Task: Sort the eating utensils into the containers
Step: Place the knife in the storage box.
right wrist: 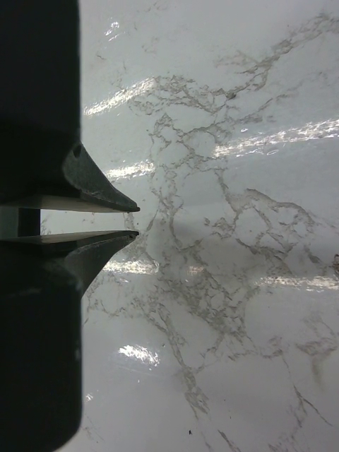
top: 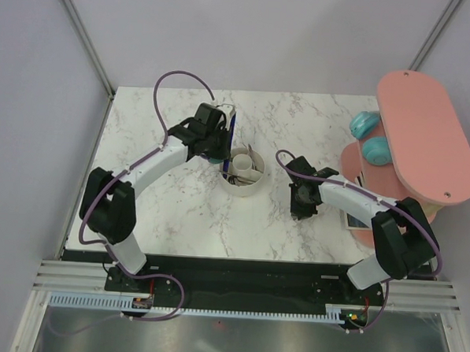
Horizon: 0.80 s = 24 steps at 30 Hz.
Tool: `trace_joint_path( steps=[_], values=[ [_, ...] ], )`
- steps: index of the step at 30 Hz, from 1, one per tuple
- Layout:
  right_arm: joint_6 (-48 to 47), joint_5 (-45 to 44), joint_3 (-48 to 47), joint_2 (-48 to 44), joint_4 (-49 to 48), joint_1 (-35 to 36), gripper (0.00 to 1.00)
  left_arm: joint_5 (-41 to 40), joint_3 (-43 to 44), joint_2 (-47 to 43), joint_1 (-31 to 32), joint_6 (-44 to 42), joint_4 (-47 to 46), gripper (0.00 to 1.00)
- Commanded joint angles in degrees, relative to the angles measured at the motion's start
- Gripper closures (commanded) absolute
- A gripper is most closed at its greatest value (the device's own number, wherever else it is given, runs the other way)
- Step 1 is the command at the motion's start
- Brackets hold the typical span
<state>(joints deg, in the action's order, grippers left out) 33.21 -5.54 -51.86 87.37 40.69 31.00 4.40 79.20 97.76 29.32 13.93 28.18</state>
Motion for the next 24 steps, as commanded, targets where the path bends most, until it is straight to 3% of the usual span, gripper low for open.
trace_joint_path(
  steps=[1,24],
  values=[
    [0.10,0.53,-1.58,0.69,-0.87,-0.15,0.77,0.69,-1.94,-4.50,-0.32,-2.42,-5.76,0.98],
    [0.01,0.88,-1.85,2.28,-1.14,-0.59,0.77,3.24,-11.96,-9.34,-0.32,-5.41,-14.21,0.98]
  ],
)
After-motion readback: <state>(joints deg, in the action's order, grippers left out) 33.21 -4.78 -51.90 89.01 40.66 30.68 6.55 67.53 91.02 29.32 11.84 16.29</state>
